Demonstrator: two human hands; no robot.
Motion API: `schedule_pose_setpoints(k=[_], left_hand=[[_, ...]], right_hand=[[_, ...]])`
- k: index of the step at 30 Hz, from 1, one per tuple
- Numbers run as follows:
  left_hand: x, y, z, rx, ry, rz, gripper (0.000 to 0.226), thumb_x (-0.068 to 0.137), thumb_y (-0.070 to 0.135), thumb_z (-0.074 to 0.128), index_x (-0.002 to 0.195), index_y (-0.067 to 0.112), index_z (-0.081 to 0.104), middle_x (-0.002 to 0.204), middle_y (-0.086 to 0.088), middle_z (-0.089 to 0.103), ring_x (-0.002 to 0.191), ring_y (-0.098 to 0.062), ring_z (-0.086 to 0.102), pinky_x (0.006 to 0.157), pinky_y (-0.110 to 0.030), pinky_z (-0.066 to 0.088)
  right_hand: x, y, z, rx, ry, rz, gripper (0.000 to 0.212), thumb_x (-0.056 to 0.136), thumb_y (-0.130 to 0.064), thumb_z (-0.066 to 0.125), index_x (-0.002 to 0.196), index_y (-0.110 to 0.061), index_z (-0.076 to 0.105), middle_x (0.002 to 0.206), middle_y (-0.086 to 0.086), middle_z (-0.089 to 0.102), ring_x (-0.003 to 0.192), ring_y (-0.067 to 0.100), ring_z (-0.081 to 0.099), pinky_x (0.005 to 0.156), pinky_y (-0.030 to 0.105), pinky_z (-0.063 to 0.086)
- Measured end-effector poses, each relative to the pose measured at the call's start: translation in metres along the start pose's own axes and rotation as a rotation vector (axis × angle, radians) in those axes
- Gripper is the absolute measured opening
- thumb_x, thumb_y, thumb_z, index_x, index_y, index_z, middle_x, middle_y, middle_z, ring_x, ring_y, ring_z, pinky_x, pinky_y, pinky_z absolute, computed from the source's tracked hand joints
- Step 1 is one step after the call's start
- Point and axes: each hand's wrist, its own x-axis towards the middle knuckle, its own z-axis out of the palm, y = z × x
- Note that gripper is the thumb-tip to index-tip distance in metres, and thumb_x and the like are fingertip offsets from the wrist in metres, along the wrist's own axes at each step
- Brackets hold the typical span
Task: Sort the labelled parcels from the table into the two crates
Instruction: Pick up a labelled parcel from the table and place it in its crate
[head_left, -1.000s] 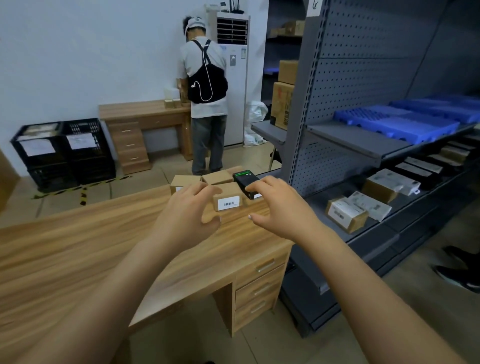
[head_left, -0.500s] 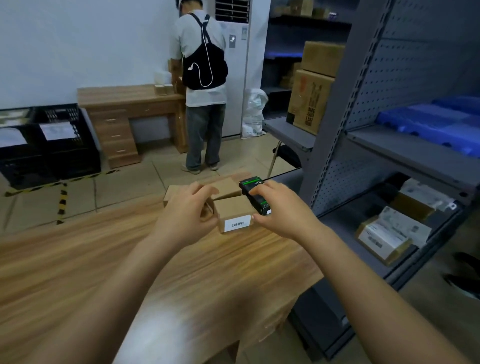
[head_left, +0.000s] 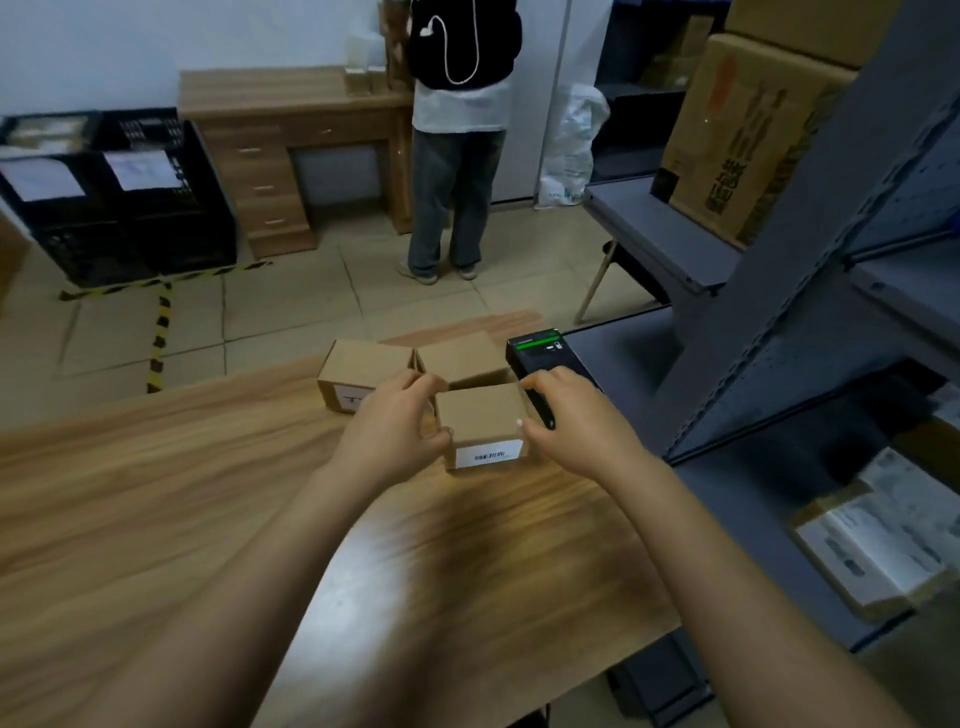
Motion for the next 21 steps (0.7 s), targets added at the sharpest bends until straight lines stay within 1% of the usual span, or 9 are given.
schedule_pose_setpoints(k=[3,6,9,11,13,15,18,21], left_hand=[[0.022,-0.004,0.021,-0.076,-0.061,-0.131,0.056,0.084,0.039,0.067,0.135,0.027,0.046,0.131,0.006,0.049,0.116,-0.015,0.049,0.091,-0.037,0.052],[0.043,-0.009,0.043,-0.077,-0.068,-0.227,0.060,0.085,0.040,0.067,0.138,0.025,0.044,0.136,0.004,0.048,0.119,-0.015,0.049,0.091,-0.029,0.047],[0.061,-0.018,0.062,-0.082,-0.094,-0.304,0.064,0.084,0.037,0.069,0.140,0.021,0.043,0.139,-0.001,0.048,0.124,-0.018,0.047,0.096,-0.028,0.041],[0.070,-0.024,0.073,-0.095,-0.123,-0.347,0.068,0.083,0.037,0.070,0.141,0.019,0.042,0.140,-0.003,0.047,0.125,-0.019,0.046,0.098,-0.029,0.040],[0.075,-0.028,0.084,-0.112,-0.137,-0.399,0.072,0.082,0.038,0.071,0.143,0.018,0.039,0.143,-0.003,0.045,0.127,-0.019,0.045,0.098,-0.029,0.039],[0.075,-0.031,0.095,-0.162,-0.135,-0.438,0.075,0.082,0.037,0.072,0.146,0.018,0.036,0.145,-0.001,0.045,0.129,-0.018,0.044,0.097,-0.027,0.038],[0.071,-0.032,0.108,-0.296,-0.107,-0.482,0.079,0.082,0.035,0.073,0.148,0.023,0.032,0.141,0.003,0.051,0.123,-0.016,0.051,0.093,-0.029,0.045],[0.063,-0.031,0.114,-0.355,-0.080,-0.504,0.091,0.077,0.042,0.074,0.151,0.021,0.026,0.141,0.003,0.051,0.119,-0.016,0.055,0.092,-0.037,0.051]], right_hand=[[0.034,0.024,0.013,-0.009,-0.098,-0.008,0.052,0.093,-0.037,0.060,0.140,-0.020,0.044,0.136,0.003,0.048,0.121,0.022,0.049,0.099,0.040,0.046],[0.068,0.043,0.028,0.008,-0.196,0.001,0.055,0.092,-0.039,0.060,0.140,-0.019,0.042,0.138,0.006,0.045,0.123,0.025,0.047,0.100,0.044,0.045],[0.094,0.056,0.047,0.001,-0.280,0.008,0.057,0.091,-0.040,0.061,0.139,-0.017,0.041,0.136,0.008,0.044,0.123,0.028,0.046,0.100,0.047,0.045],[0.107,0.064,0.060,0.008,-0.314,0.013,0.058,0.091,-0.040,0.062,0.139,-0.017,0.040,0.136,0.009,0.043,0.124,0.030,0.046,0.101,0.046,0.044],[0.116,0.070,0.072,0.051,-0.346,0.035,0.065,0.092,-0.042,0.060,0.146,-0.018,0.032,0.141,0.011,0.039,0.127,0.032,0.044,0.103,0.046,0.042],[0.119,0.073,0.084,0.112,-0.372,0.071,0.074,0.094,-0.044,0.057,0.152,-0.018,0.021,0.149,0.013,0.034,0.132,0.034,0.041,0.105,0.045,0.040],[0.117,0.074,0.098,0.229,-0.391,0.107,0.081,0.096,-0.044,0.053,0.156,-0.015,0.008,0.157,0.012,0.027,0.140,0.032,0.034,0.109,0.042,0.036],[0.108,0.072,0.100,0.267,-0.371,0.112,0.079,0.097,-0.042,0.053,0.157,-0.017,0.007,0.159,0.010,0.024,0.140,0.030,0.035,0.108,0.040,0.036]])
